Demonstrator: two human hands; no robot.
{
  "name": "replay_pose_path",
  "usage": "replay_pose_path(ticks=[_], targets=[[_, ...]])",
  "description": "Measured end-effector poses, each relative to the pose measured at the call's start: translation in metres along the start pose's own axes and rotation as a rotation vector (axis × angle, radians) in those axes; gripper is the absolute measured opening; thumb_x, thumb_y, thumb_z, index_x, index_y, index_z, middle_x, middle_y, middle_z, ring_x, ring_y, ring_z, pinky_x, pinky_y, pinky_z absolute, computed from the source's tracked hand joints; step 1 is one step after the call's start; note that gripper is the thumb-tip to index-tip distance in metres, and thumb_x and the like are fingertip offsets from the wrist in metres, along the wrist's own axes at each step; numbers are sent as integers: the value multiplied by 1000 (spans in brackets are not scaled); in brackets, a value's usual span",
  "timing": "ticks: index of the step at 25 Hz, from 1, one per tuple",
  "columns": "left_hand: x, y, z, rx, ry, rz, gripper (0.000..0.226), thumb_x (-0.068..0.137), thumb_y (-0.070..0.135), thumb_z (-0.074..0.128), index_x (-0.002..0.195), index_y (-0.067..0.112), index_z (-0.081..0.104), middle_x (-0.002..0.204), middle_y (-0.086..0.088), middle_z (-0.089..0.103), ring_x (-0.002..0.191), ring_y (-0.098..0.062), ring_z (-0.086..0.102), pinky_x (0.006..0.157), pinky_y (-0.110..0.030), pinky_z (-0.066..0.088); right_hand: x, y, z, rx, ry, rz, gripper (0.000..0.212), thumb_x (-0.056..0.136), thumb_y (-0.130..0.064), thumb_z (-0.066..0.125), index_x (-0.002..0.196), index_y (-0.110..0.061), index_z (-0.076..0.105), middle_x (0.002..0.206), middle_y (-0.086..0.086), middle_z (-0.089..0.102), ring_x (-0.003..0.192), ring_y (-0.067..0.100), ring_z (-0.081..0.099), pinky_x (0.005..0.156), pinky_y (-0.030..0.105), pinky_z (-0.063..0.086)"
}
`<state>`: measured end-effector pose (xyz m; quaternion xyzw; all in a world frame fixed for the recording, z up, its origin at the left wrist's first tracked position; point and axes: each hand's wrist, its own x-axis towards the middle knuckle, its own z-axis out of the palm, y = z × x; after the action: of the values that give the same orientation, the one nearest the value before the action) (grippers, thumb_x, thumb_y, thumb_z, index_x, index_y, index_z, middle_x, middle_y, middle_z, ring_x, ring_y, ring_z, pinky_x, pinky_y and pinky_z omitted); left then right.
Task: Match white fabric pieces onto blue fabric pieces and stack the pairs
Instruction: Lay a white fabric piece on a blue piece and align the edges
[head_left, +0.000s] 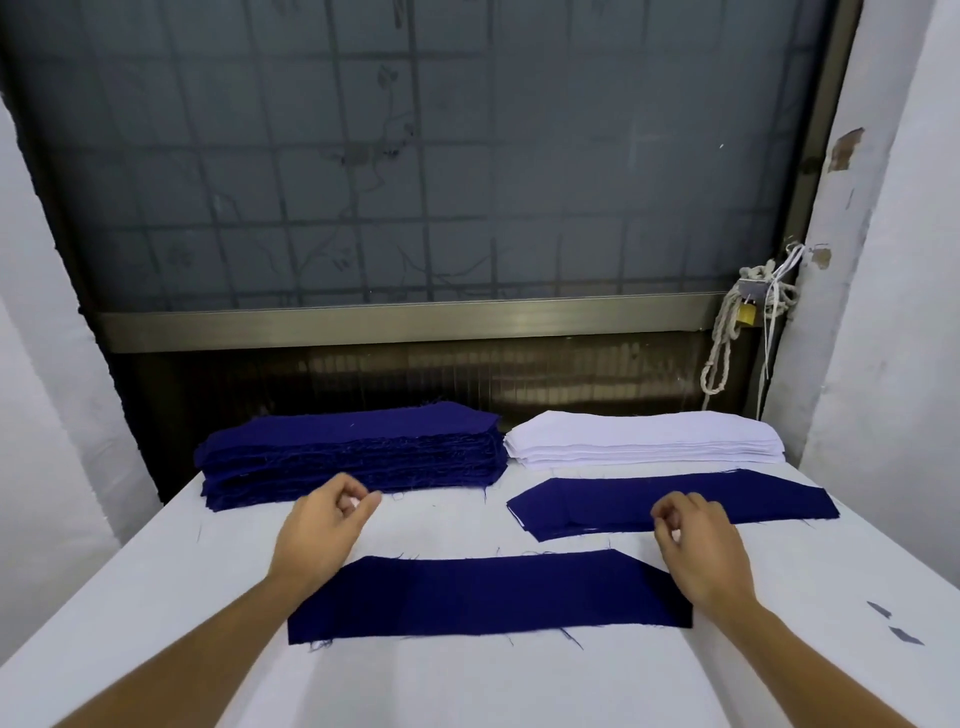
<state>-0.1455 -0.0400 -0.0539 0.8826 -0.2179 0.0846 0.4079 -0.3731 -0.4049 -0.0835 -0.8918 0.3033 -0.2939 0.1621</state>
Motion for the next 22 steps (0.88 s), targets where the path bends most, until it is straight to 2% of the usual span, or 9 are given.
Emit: replay_pose_path(ticks=[5,11,14,17,19,22], targets=[[64,93,36,-37,-73,178,19,96,47,62,84,32,62,68,4,62,63,-10,59,62,-33,52,51,-9,-4,-23,33,-47,8,98,-19,60,102,-23,65,95,-6,62,91,12,53,78,35,54],[126,160,115,-28,-246,212,18,98,37,63,93,21,69,83,4,69,79,-12,66,78,-36,59,120,-5,19,-62,-3,-67,10,100,-26,57,107,-24,64,102,-7,64,93,9,54,84,30,50],[151,170,164,197,-355,199,25,101,36,57,100,14,68,94,-2,70,87,-19,67,82,-41,59,154,2,39,-61,-25,-55,15,100,-30,57,113,-26,63,114,-7,65,101,11,59,95,33,51],[167,174,202,486,-430,218,32,104,38,49,99,9,60,106,-7,67,90,-23,61,73,-37,50,183,12,60,-75,-51,-47,23,100,-35,56,121,-28,62,125,-8,61,111,12,59,101,33,48],[175,174,219,546,-414,221,29,104,39,49,95,13,58,110,-7,67,94,-25,61,72,-36,46,195,19,71,-100,-84,-60,24,100,-38,55,122,-30,61,127,-8,60,113,12,57,101,33,47],[183,171,234,467,-342,185,32,97,41,63,109,12,67,112,-4,68,101,-24,64,79,-36,55,204,30,86,-177,-88,-83,22,100,-41,52,118,-32,61,126,-9,56,114,11,52,99,31,43]])
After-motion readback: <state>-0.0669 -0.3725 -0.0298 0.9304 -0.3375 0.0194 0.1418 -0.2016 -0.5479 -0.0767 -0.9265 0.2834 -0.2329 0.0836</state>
